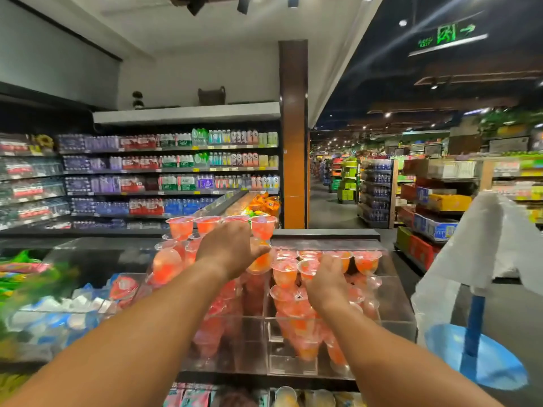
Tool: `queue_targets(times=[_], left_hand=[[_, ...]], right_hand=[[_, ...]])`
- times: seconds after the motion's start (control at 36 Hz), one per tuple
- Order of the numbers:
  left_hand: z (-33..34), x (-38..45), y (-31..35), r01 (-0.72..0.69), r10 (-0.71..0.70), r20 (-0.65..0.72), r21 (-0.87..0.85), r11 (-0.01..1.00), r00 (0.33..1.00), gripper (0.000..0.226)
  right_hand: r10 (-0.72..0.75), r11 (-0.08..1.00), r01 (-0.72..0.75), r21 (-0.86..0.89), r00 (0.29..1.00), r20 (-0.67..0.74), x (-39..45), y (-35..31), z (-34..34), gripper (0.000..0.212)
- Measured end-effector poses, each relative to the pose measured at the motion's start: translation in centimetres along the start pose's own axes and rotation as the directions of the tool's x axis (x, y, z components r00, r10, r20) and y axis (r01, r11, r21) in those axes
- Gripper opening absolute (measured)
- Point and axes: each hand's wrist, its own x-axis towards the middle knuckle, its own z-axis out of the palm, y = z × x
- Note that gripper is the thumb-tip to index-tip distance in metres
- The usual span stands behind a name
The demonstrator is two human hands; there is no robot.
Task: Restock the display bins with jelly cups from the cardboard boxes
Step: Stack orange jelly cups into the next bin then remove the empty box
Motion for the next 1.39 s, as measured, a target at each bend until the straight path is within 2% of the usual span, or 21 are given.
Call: queue_targets(times=[0.11, 0.19, 0.36, 0.53, 0.58, 0.64, 0.69, 0.72, 0.75, 0.78, 0.83, 0.86, 0.89, 0.94, 1.03, 1.08, 1.22, 1.28, 1.33, 1.39], left_hand=[[0.6, 0.3, -0.8, 0.031, -0.031, -0.005, -0.035, 0.999, 0.999, 0.051], [1.0, 0.5, -1.0, 0.028, -0.029, -0.008, -0.031, 0.999, 1.0, 0.053], [1.4, 1.1, -0.4, 0.0, 0.0, -0.012, -0.026, 1.0, 1.0, 0.053], [1.4, 1.3, 0.7, -0.026, 0.025, -0.03, -0.033, 0.999, 0.999, 0.054], [1.4, 1.5, 1.1, -0.024, 0.022, -0.039, -0.033, 0.999, 0.999, 0.052], [1.3, 1.7, 1.5, -0.022, 0.021, -0.053, -0.019, 1.0, 0.998, 0.053], [1.3, 1.9, 2.0, -0.027, 0.025, -0.073, -0.024, 0.999, 0.997, 0.054], [1.3, 2.0, 2.4, -0.03, 0.028, -0.081, -0.034, 0.999, 0.996, 0.054], [1.3, 2.0, 2.7, -0.035, 0.031, -0.09, -0.044, 0.998, 0.995, 0.054], [1.3, 2.1, 3.1, -0.041, 0.034, -0.103, -0.058, 0.997, 0.994, 0.054], [1.4, 2.0, 3.8, -0.055, 0.041, -0.143, -0.093, 0.994, 0.989, 0.055], [1.4, 2.0, 4.2, -0.065, 0.047, -0.165, -0.104, 0.992, 0.985, 0.055], [1.4, 1.9, 4.5, -0.072, 0.05, -0.184, -0.114, 0.991, 0.982, 0.055], [1.4, 1.7, 4.9, -0.085, 0.054, -0.215, -0.138, 0.987, 0.975, 0.054], [1.6, 1.3, 5.5, -0.125, 0.093, -0.222, -0.136, 0.983, 0.971, 0.053], [1.7, 1.0, 5.9, -0.157, 0.129, -0.217, -0.114, 0.981, 0.968, 0.052], [1.8, 0.8, 5.7, -0.203, 0.188, -0.159, -0.08, 0.976, 0.969, 0.053], [1.9, 0.9, 5.3, -0.213, 0.196, -0.15, -0.102, 0.972, 0.969, 0.058], [2.0, 1.0, 4.9, -0.213, 0.193, -0.157, -0.123, 0.969, 0.969, 0.061], [2.1, 1.1, 4.5, -0.209, 0.185, -0.166, -0.138, 0.968, 0.969, 0.059]], right_hand=[[0.012, 1.0, -0.013, -0.006, 1.0, -0.027, 0.7, 0.4, 0.7, 0.049], [0.0, 1.0, 0.0, -0.002, 0.999, -0.044, 1.3, 0.8, 0.7, 0.043], [-0.009, 0.994, 0.008, -0.112, 1.0, -0.011, 1.9, 0.8, 1.0, 0.038], [0.009, 0.997, -0.006, -0.08, 1.0, 0.03, 1.7, 1.2, 0.4, 0.074], [-0.035, 0.997, 0.035, -0.069, 0.999, 0.001, 1.4, 1.1, -0.3, 0.076], [-0.134, 0.991, 0.132, -0.032, 0.988, -0.076, 1.1, 0.8, -1.2, 0.069], [-0.216, 0.974, 0.224, 0.039, 0.963, -0.16, 0.6, -0.1, -2.3, 0.05], [-0.212, 0.968, 0.233, 0.095, 0.959, -0.187, 0.2, -0.7, -2.7, 0.038], [-0.182, 0.965, 0.212, 0.158, 0.966, -0.181, -0.1, -1.4, -3.1, 0.037], [-0.143, 0.963, 0.173, 0.205, 0.978, -0.155, -0.5, -2.2, -3.3, 0.051], [-0.002, 0.947, 0.004, 0.322, 1.0, -0.006, -1.3, -3.7, -3.4, 0.072], [0.091, 0.902, -0.131, 0.412, 0.989, 0.115, -1.6, -4.3, -3.2, 0.077], [0.166, 0.813, -0.28, 0.511, 0.952, 0.258, -2.0, -4.8, -3.2, 0.08], [0.179, 0.551, -0.497, 0.67, 0.855, 0.487, -2.5, -5.4, -3.4, 0.083], [0.091, 0.25, -0.59, 0.768, 0.804, 0.588, -2.2, -5.5, -3.6, 0.076], [0.091, 0.165, -0.583, 0.796, 0.812, 0.576, -1.7, -5.3, -3.8, 0.066], [0.094, 0.23, -0.518, 0.824, 0.854, 0.511, -1.0, -4.6, -5.7, 0.038], [0.112, 0.268, -0.447, 0.854, 0.895, 0.433, -0.2, -4.2, -7.0, 0.033], [0.184, 0.423, -0.324, 0.847, 0.945, 0.269, 0.6, -3.7, -8.3, 0.04], [0.222, 0.704, -0.201, 0.681, 0.973, 0.057, 1.0, -2.9, -9.2, 0.056]])
